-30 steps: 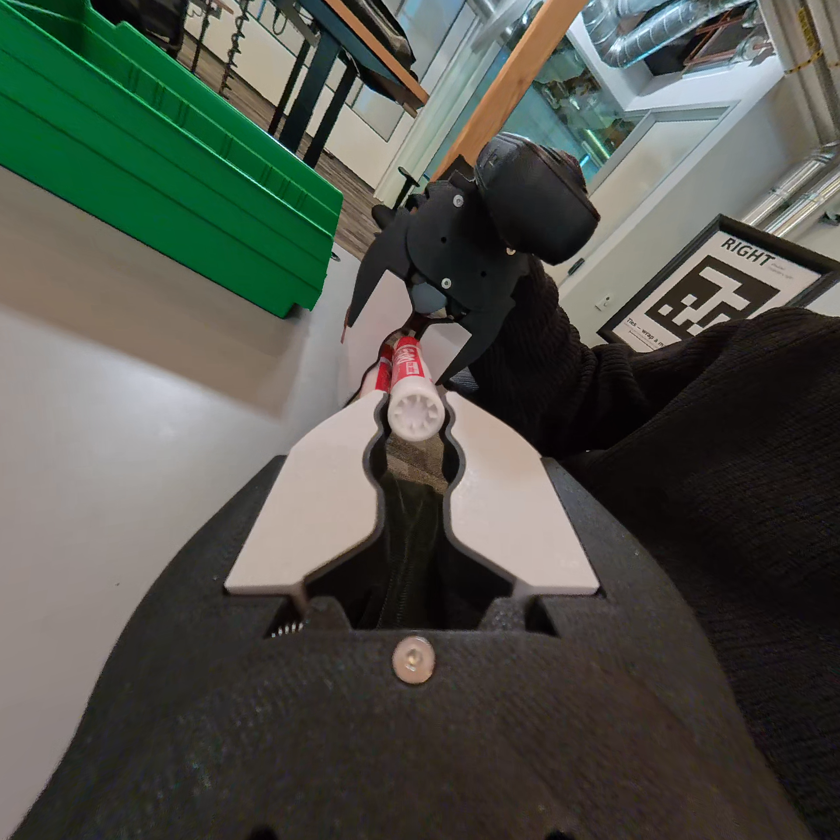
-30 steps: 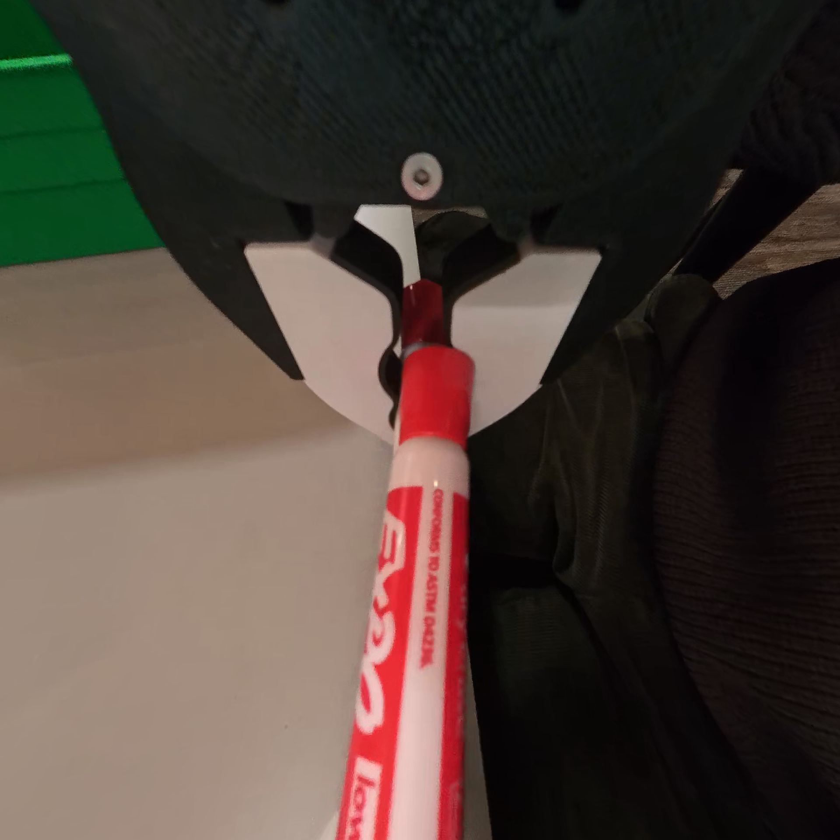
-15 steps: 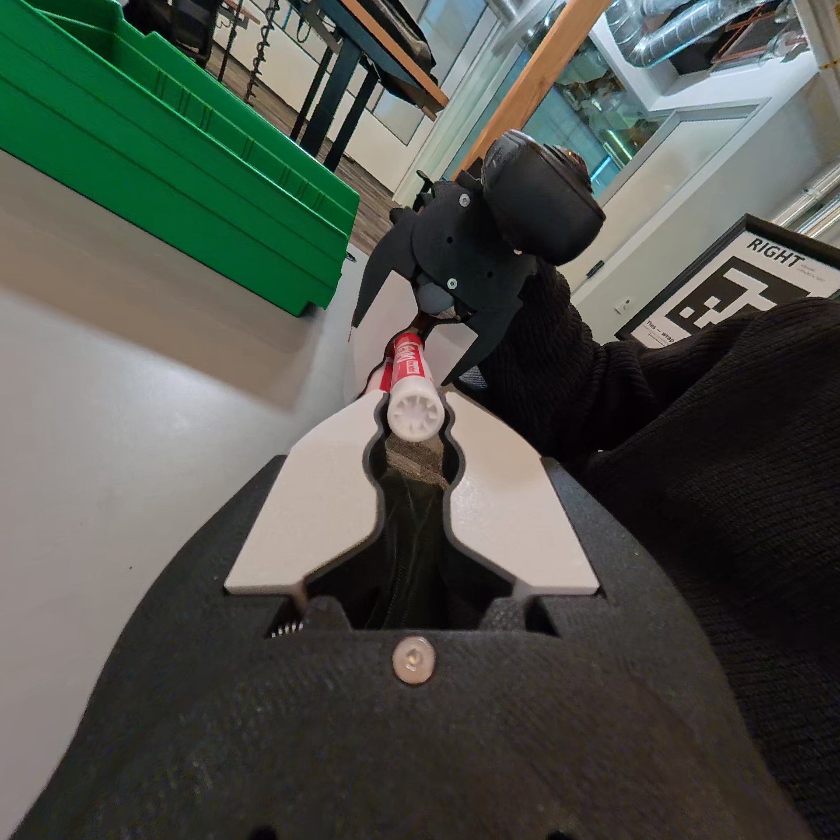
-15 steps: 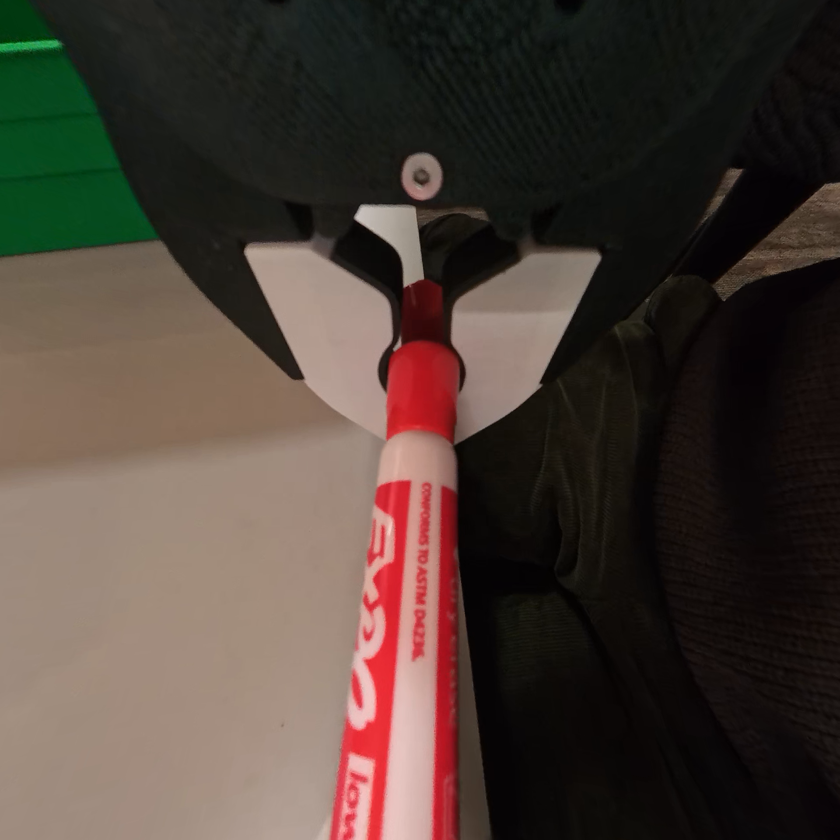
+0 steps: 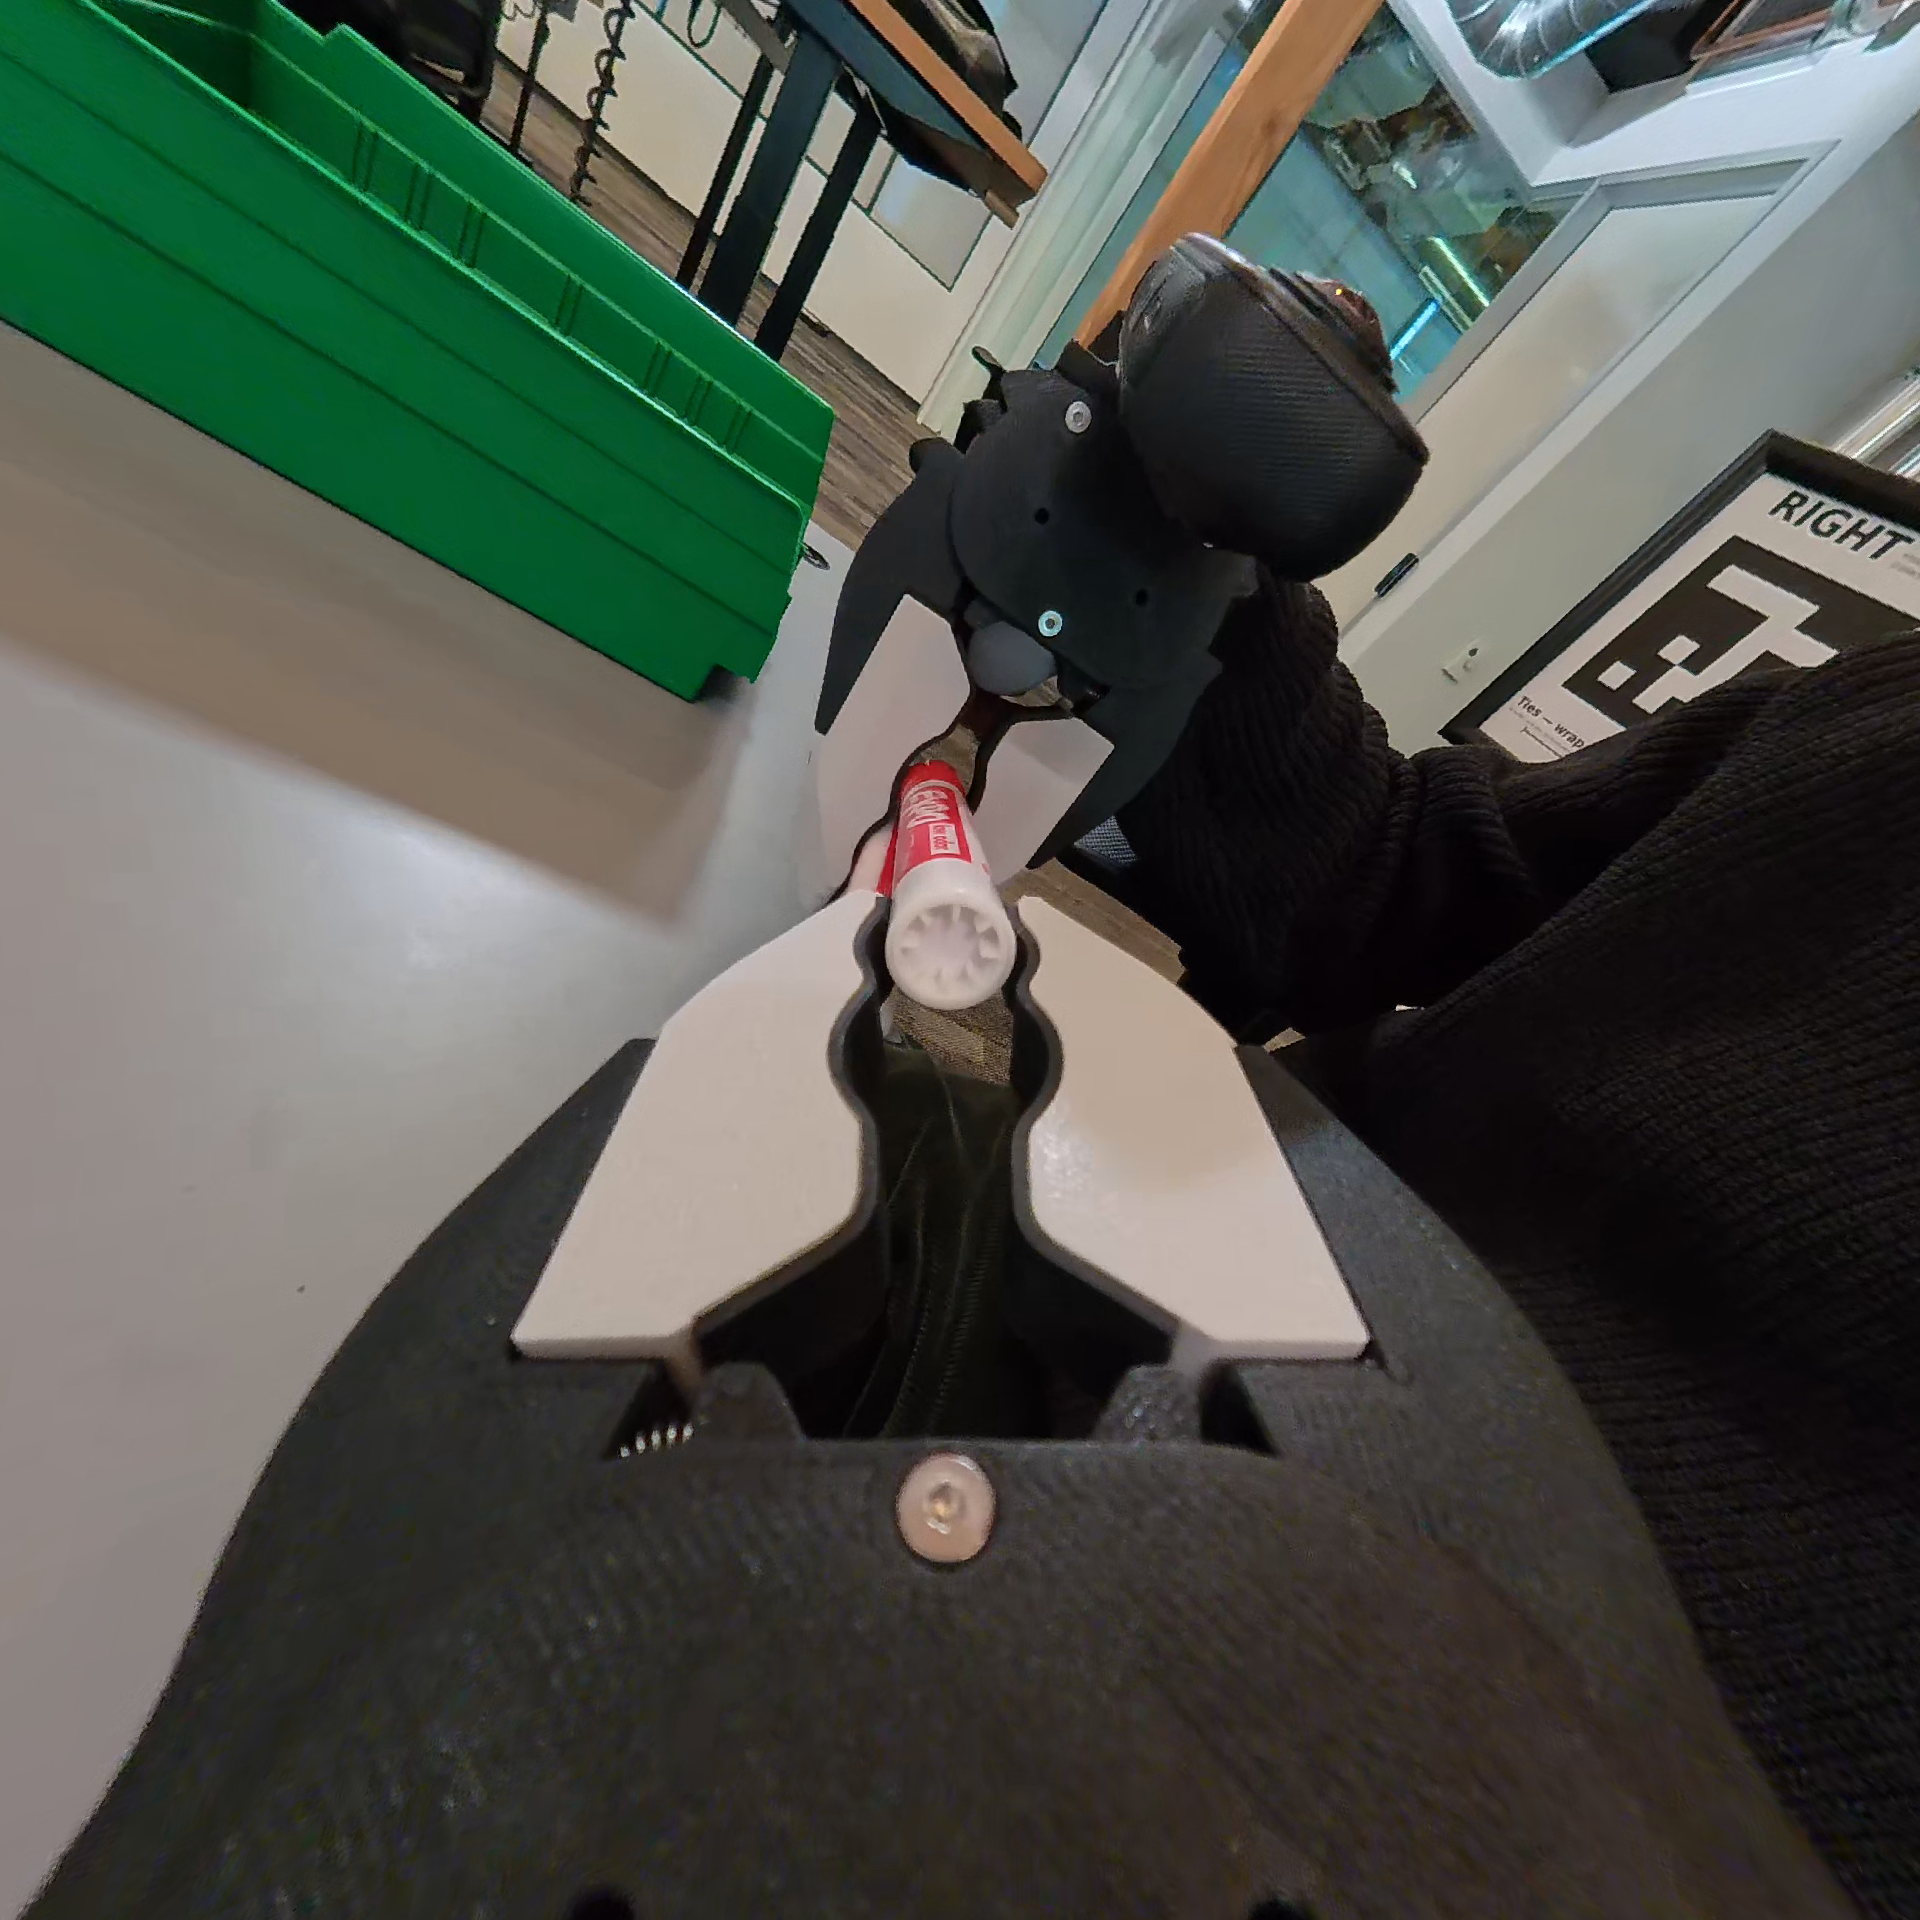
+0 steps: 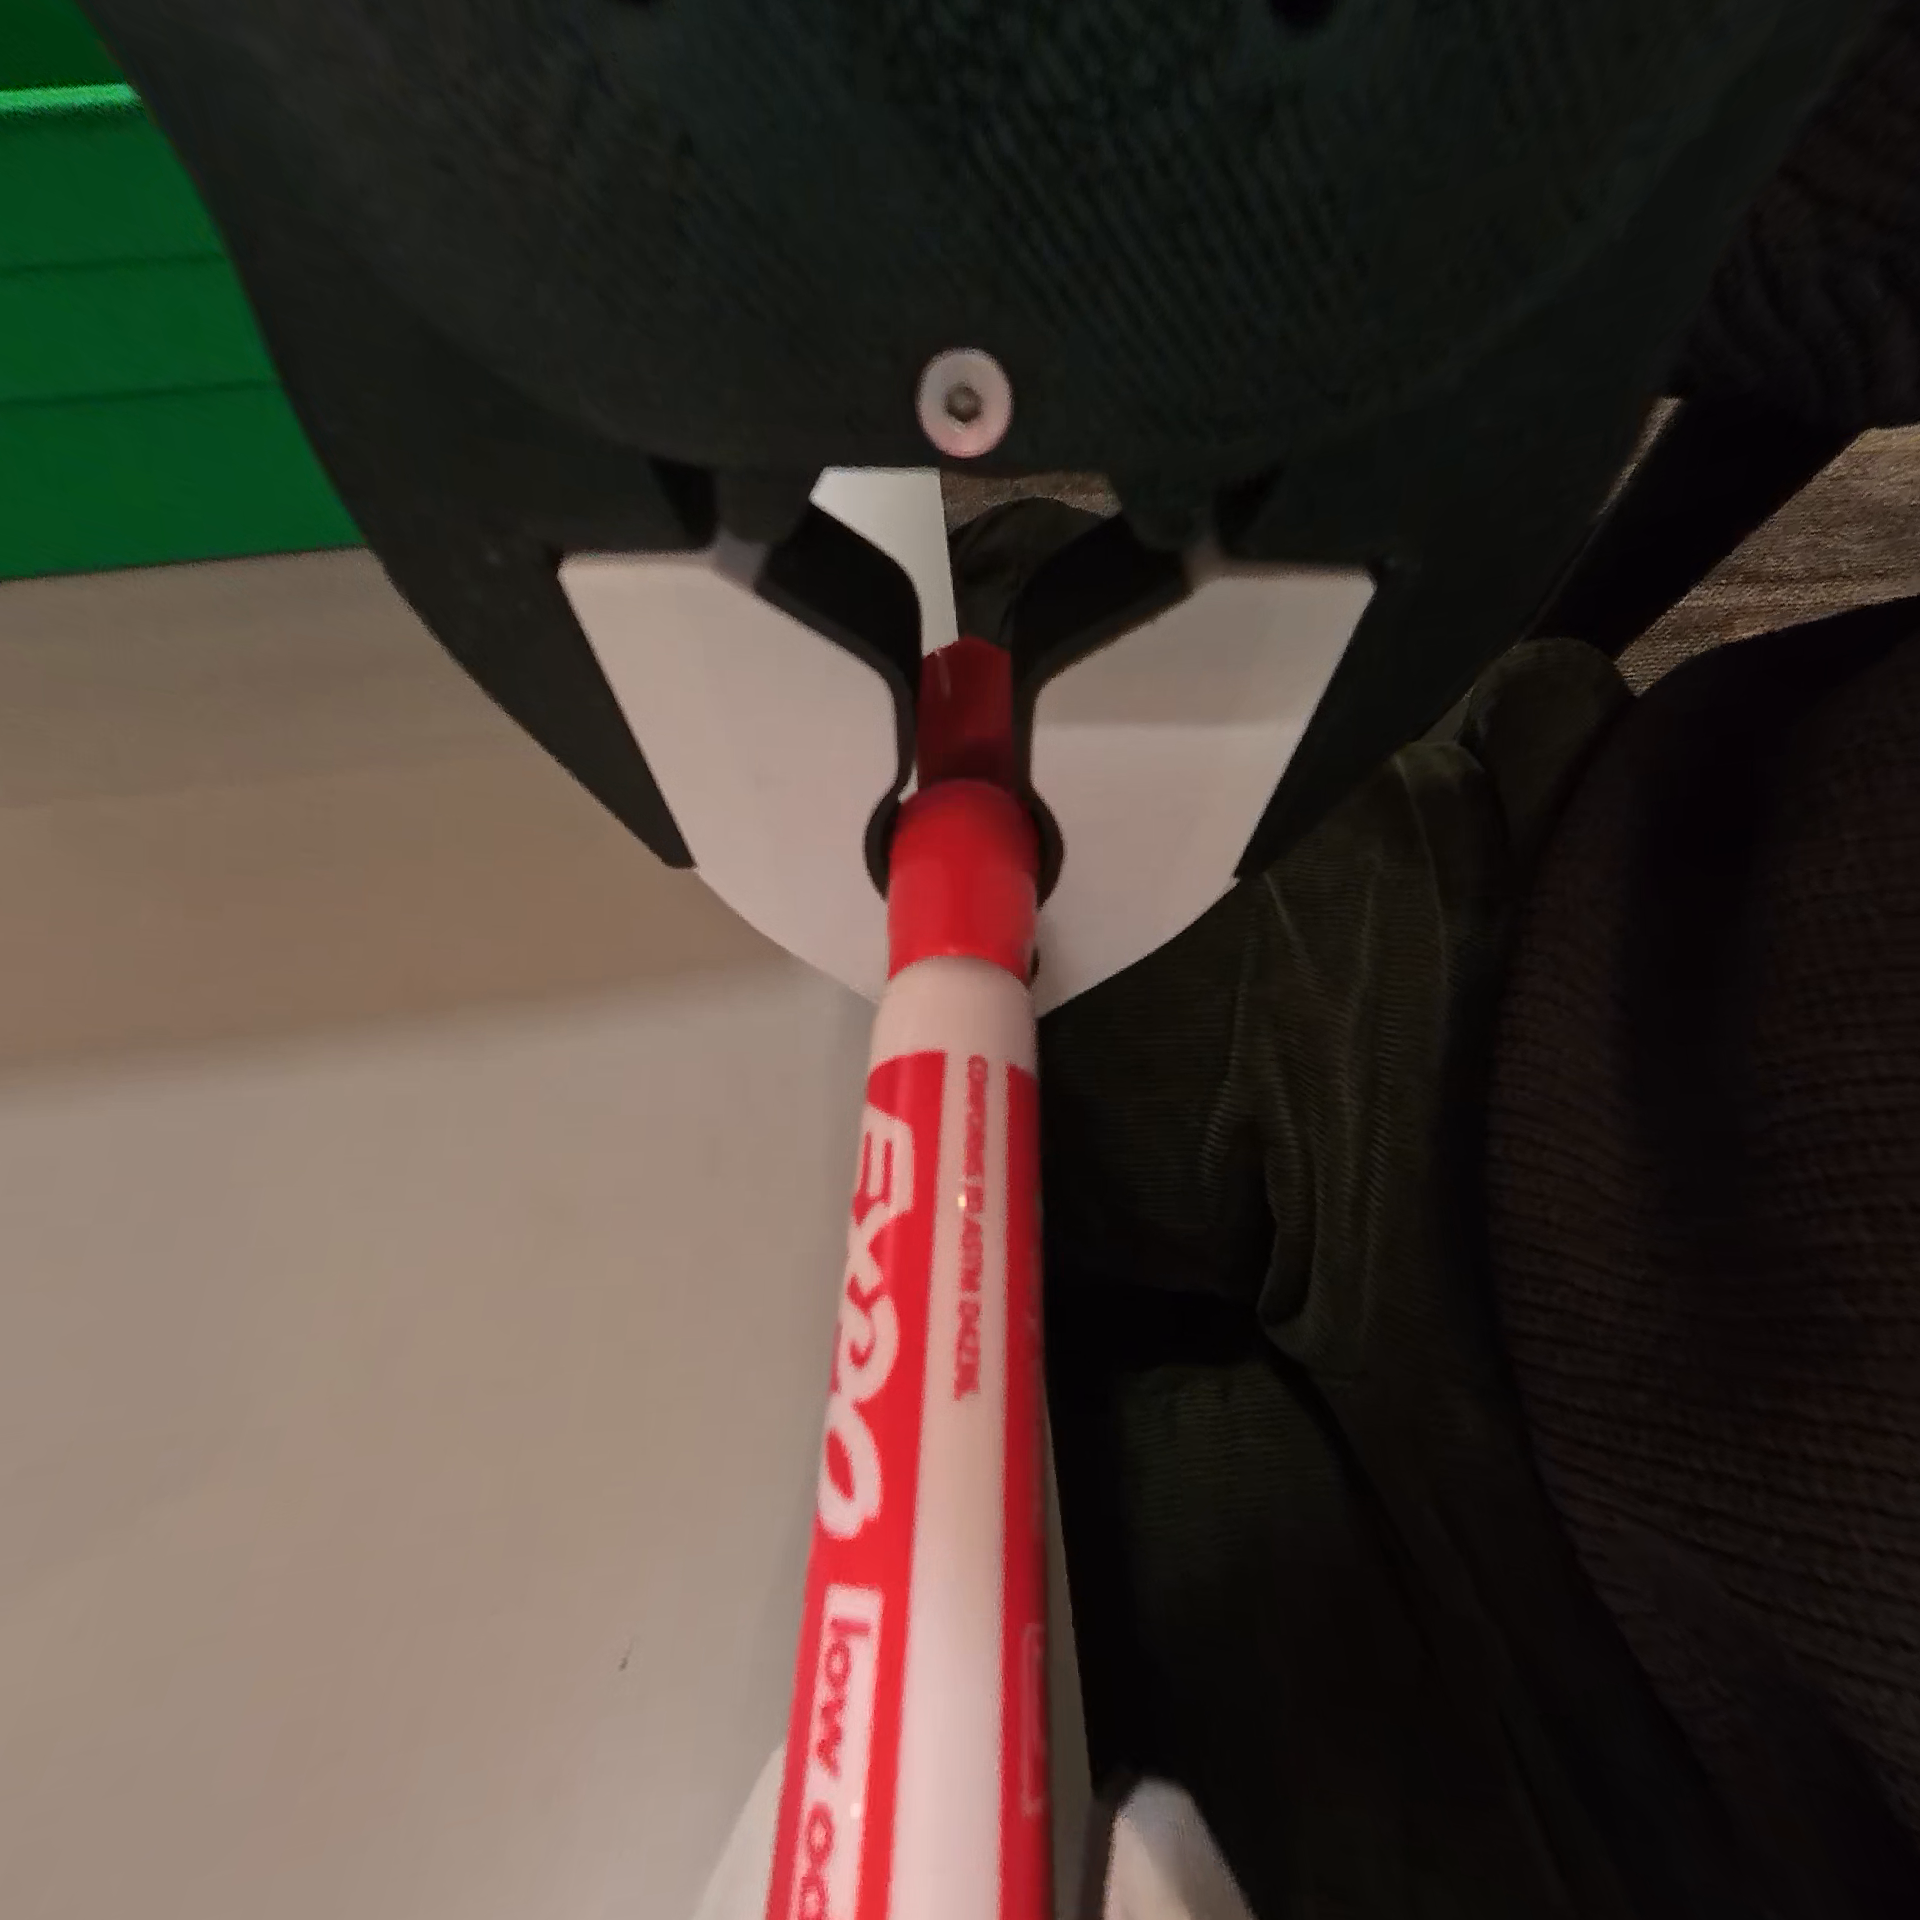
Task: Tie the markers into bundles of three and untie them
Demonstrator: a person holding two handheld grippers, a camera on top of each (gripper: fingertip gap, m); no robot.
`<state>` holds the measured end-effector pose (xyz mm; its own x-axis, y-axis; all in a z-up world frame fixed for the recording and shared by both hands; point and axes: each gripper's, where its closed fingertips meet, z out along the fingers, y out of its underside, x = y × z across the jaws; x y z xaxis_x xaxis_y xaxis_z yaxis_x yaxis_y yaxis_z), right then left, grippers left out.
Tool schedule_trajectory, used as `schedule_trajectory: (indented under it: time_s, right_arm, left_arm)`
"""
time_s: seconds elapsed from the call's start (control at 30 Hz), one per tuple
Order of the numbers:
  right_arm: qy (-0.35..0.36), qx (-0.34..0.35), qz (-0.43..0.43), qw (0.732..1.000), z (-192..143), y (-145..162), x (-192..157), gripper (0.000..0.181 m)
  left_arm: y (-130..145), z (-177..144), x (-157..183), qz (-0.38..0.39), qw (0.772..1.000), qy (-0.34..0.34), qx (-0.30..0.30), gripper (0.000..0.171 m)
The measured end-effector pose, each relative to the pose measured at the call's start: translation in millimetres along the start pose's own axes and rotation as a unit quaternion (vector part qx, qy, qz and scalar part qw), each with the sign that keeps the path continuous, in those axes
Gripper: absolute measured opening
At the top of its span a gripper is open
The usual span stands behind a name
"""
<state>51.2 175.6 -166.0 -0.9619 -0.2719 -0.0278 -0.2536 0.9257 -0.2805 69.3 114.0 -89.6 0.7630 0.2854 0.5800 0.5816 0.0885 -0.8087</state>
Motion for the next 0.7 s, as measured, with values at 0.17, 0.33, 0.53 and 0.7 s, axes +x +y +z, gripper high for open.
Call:
schedule_trajectory:
  time_s: [0.17,0.33,0.53,0.7]
  right_arm:
    - [0.000,-0.001,-0.004,1.000,-1,-3,-2,0.015]
    - [-0.003,-0.001,-0.009,1.000,1,-6,-6,0.015]
    - [-0.005,-0.007,-0.012,1.000,4,-8,-8,0.015]
    - [-0.003,-0.005,-0.004,1.000,2,-6,-6,0.015]
  left_arm:
    - [1,2,2,0.000,1.000,0.003,-0.001,0.020]
    - [3,6,4,0.000,1.000,0.007,-0.005,0.020]
    - [8,13,6,0.003,1.000,0.008,-0.013,0.020]
    - [13,12,1,-0.005,1.000,-0.002,-0.024,0.021]
